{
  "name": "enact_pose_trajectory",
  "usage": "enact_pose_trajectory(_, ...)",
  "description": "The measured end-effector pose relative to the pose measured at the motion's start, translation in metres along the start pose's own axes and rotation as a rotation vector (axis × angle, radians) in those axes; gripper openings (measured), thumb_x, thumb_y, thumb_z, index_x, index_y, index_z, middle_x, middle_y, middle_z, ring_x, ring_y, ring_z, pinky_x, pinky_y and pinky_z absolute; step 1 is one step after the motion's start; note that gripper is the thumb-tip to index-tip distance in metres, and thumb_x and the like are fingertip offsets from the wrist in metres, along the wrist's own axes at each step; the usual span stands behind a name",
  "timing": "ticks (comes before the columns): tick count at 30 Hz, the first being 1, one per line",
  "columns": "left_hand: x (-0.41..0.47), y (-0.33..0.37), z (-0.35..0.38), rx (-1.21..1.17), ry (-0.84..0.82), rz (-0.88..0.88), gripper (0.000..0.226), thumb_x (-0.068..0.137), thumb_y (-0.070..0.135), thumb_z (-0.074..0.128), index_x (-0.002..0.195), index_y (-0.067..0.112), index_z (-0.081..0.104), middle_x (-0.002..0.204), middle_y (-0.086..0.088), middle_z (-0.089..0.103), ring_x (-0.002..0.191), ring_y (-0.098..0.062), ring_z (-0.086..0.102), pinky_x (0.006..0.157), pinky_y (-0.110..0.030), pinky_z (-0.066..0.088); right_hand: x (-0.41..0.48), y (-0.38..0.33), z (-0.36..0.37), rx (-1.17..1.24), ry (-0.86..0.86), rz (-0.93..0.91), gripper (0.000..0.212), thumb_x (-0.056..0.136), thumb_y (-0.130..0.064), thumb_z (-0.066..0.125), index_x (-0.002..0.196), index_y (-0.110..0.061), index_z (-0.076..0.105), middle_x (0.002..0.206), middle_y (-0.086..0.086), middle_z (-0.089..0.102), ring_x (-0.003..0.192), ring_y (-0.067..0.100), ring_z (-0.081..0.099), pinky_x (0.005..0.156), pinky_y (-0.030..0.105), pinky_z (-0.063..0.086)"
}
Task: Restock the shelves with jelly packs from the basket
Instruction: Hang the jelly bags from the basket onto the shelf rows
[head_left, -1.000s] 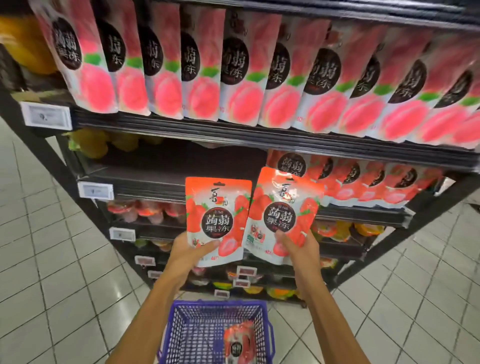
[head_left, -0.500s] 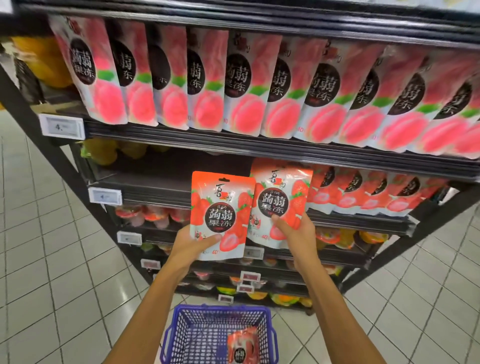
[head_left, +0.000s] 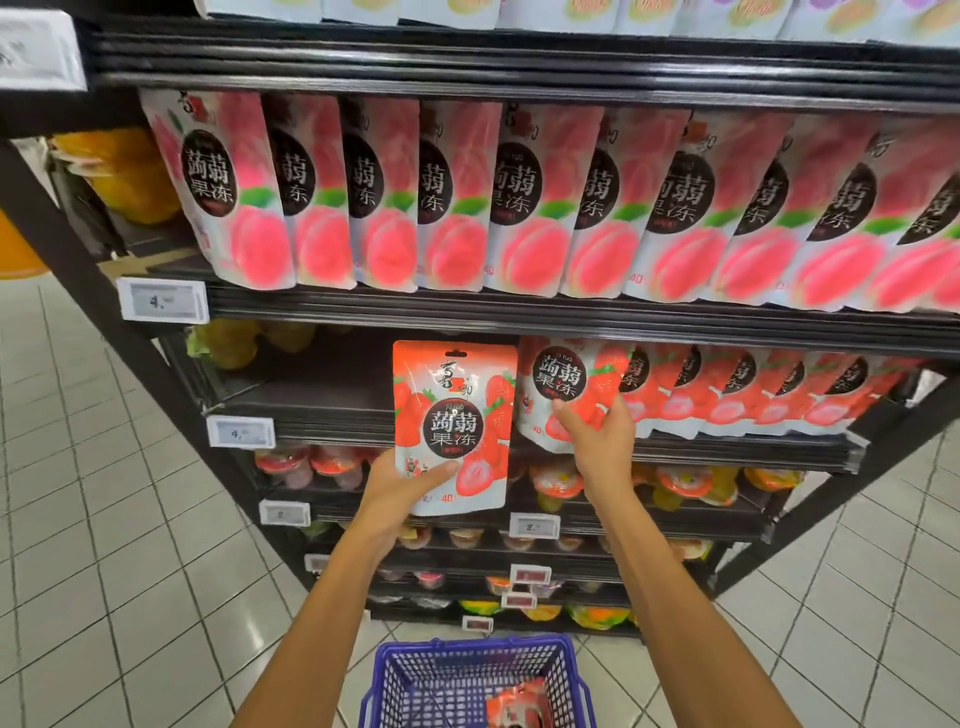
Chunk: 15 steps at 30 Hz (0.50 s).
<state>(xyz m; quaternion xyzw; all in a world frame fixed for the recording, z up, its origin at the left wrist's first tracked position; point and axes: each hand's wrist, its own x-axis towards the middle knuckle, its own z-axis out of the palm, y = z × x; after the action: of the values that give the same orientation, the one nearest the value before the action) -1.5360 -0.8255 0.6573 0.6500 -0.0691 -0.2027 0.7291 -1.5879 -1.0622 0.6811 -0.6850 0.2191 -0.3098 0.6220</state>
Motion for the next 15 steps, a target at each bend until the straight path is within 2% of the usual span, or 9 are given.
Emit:
enact_pose_trajectory(3, 0.004, 0.002, 0.0, -0.023, -0.012, 0.002, 0.06, 0.056, 0.03, 0.087, 0.11, 0.014, 0.068, 0.102, -0.007, 0.076, 0.094, -0.025, 0.073, 0.071, -0.031, 0.06, -0.002, 0.005, 0.006, -0.095, 0.032, -0.057, 0.035, 0.082, -0.025, 0.078, 0.112, -0.014, 0.062, 0.101, -0.002, 0.069, 0.094, 0.008, 0.065, 0.088, 0.033, 0.054)
enact_pose_trajectory(6, 0.006, 0.002, 0.0, -0.006, -0.024, 0.0, 0.061, 0.054, 0.034, 0.089, 0.108, 0.016, 0.069, 0.101, -0.007, 0.076, 0.094, -0.024, 0.073, 0.07, -0.029, 0.06, -0.006, 0.009, 0.005, -0.16, 0.034, -0.085, 0.047, 0.079, -0.031, 0.08, 0.118, -0.014, 0.06, 0.098, -0.013, 0.066, 0.09, -0.009, 0.061, 0.078, 0.011, 0.049)
enact_pose_trajectory(7, 0.007, 0.001, 0.0, 0.001, -0.028, -0.003, 0.063, 0.053, 0.035, 0.089, 0.109, 0.016, 0.069, 0.102, -0.007, 0.076, 0.095, -0.024, 0.073, 0.071, -0.029, 0.06, -0.008, 0.009, 0.003, -0.17, 0.027, -0.088, 0.049, 0.078, -0.032, 0.081, 0.119, -0.017, 0.059, 0.098, -0.016, 0.066, 0.089, -0.011, 0.061, 0.075, 0.008, 0.047)
enact_pose_trajectory(12, 0.012, -0.002, 0.006, 0.006, -0.03, -0.027, 0.066, 0.053, 0.034, 0.088, 0.112, 0.014, 0.067, 0.103, -0.006, 0.076, 0.096, -0.024, 0.073, 0.08, -0.037, 0.06, -0.017, 0.013, -0.011, -0.211, 0.014, -0.1, 0.05, 0.073, -0.03, 0.085, 0.114, -0.033, 0.058, 0.101, -0.017, 0.069, 0.096, 0.001, 0.065, 0.079, 0.014, 0.05)
enact_pose_trajectory(15, 0.013, -0.003, 0.013, 0.003, -0.022, -0.049, 0.071, 0.05, 0.035, 0.088, 0.114, 0.013, 0.066, 0.105, -0.007, 0.075, 0.098, -0.025, 0.072, 0.086, -0.044, 0.057, -0.021, 0.018, -0.016, -0.343, 0.007, -0.1, 0.05, 0.076, -0.037, 0.082, 0.119, -0.025, 0.06, 0.109, -0.004, 0.067, 0.101, 0.015, 0.06, 0.083, 0.031, 0.051)
